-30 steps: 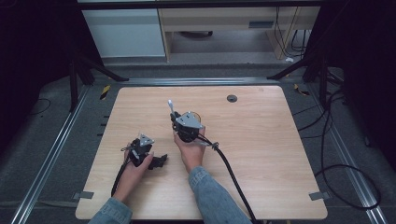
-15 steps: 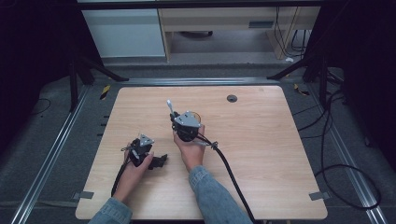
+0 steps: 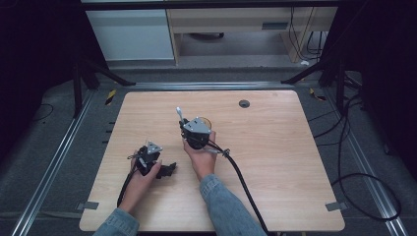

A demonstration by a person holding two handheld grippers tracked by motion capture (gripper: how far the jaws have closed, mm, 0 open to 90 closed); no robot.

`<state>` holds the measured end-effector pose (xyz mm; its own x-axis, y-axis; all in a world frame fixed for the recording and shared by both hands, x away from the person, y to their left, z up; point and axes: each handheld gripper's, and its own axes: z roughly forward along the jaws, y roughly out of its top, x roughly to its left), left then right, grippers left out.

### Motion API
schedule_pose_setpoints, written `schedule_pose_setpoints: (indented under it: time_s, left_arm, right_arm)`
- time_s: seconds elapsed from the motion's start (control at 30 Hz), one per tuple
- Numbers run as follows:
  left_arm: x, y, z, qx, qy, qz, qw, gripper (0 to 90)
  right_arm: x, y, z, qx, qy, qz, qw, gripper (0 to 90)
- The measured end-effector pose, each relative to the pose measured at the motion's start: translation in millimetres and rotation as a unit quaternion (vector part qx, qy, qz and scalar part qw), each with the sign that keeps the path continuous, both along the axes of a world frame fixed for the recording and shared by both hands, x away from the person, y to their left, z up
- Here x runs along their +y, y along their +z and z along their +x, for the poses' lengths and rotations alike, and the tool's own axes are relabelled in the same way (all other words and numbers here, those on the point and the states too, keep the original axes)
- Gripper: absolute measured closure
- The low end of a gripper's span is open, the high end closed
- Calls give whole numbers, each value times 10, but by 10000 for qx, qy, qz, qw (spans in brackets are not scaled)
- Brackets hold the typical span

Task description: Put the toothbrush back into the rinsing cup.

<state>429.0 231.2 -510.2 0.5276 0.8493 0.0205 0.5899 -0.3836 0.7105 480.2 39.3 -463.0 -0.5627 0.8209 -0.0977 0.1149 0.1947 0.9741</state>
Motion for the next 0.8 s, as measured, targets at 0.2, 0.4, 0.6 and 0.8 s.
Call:
schedule_pose_setpoints:
  time_s: [0.2, 0.4, 0.6, 0.8]
  left_arm:
    - [0, 0, 0, 0, 0, 0, 10000, 0]
    - [0, 0, 0, 0, -1, 1, 10000, 0]
    - [0, 0, 0, 0, 0, 2, 10000, 0]
    - [0, 0, 0, 1, -2, 2, 10000, 0]
  right_arm:
    - [11, 15, -3, -45, 20, -45, 10000, 764]
    - [12, 25, -3, -73, 13, -50, 10000, 745]
    - [3, 36, -8, -100, 22, -39, 9999, 724]
    - [-2, 48, -20, -130, 39, -23, 9999, 702]
